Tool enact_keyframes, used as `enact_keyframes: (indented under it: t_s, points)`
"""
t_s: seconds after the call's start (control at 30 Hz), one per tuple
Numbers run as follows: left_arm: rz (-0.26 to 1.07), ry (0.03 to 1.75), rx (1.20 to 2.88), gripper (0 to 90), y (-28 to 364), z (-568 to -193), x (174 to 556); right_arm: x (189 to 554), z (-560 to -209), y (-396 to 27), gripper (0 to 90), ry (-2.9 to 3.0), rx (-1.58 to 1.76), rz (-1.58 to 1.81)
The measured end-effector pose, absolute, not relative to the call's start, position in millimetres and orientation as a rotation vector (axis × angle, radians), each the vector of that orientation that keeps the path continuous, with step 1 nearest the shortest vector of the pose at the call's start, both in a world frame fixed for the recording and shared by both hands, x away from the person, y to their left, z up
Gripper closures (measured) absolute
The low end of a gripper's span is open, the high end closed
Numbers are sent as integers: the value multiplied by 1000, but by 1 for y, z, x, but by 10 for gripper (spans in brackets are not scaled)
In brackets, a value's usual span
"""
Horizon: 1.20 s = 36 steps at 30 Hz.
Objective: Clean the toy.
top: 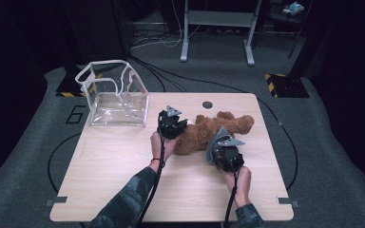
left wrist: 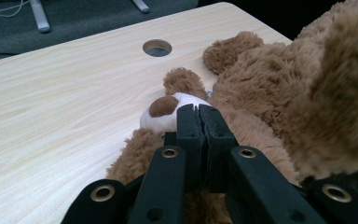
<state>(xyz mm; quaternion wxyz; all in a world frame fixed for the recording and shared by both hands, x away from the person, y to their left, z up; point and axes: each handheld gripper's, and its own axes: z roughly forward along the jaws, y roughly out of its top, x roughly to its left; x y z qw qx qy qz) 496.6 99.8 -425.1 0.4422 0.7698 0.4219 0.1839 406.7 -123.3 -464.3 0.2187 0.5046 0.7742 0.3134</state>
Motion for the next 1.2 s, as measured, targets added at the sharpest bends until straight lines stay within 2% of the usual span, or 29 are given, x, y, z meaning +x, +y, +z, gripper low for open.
enact_keyframes:
  t_s: [0.13,0.23,0.33,0.43,0.57,0.73,1.0,1.1,1.13,1.2]
  points:
    - [468,1039,1905,823,103,-423,493,413,-470,-113,699,2164,1387,827]
    - [484,1030,1899,716,110,-421,488,420,-474,-126,701,2108,1433,777]
    - [503,1030,1894,569,118,-421,484,416,-476,-137,701,2098,1458,769]
    - [491,1021,1880,479,125,-422,479,406,-475,-138,701,2125,1446,771]
    - [507,1008,1867,414,133,-427,468,388,-474,-129,701,2160,1397,781]
    - [500,1011,1857,379,146,-433,461,370,-471,-106,700,2224,1314,821]
    - [481,952,1889,367,153,-444,448,372,-459,-68,699,2264,1183,853]
    - [463,935,1918,510,150,-449,451,382,-454,-55,697,2257,1154,847]
    - [452,919,1928,619,149,-450,453,387,-451,-50,696,2247,1162,845]
    - [458,907,1934,739,146,-452,455,397,-447,-44,694,2246,1147,837]
